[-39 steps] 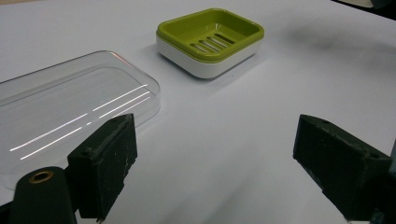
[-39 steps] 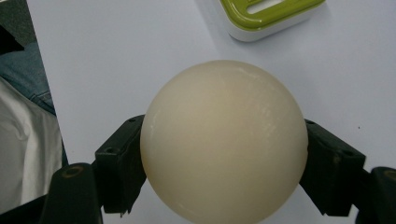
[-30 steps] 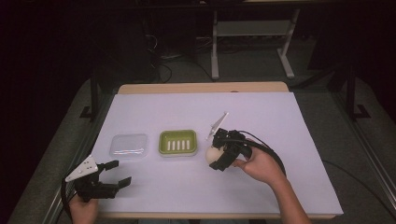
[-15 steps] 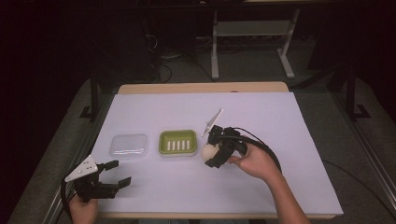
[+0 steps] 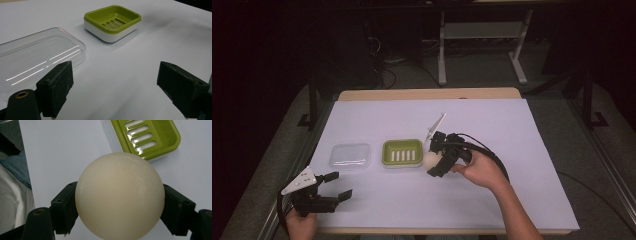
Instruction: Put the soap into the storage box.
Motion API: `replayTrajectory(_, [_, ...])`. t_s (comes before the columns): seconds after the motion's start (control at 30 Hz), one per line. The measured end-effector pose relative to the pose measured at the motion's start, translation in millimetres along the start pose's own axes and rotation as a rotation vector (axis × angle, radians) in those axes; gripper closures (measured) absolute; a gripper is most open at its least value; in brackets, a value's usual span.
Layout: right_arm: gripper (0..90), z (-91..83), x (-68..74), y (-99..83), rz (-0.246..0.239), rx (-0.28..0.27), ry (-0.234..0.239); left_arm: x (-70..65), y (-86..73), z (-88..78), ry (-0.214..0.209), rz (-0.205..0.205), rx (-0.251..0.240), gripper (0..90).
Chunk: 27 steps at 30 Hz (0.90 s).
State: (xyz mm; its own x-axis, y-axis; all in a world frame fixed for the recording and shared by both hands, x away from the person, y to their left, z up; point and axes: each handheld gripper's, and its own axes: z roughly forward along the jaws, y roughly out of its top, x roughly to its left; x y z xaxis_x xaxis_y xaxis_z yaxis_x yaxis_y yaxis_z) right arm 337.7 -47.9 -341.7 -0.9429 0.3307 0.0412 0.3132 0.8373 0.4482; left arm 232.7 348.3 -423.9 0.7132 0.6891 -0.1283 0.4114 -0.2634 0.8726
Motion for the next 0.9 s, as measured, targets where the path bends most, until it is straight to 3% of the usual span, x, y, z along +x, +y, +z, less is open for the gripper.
replayTrajectory(0.9, [24.0, 5.5, -4.9, 40.0, -0.046, 0.015, 0.01, -0.4, 0.0, 0.3, -0.004, -0.005, -0.004, 12.8])
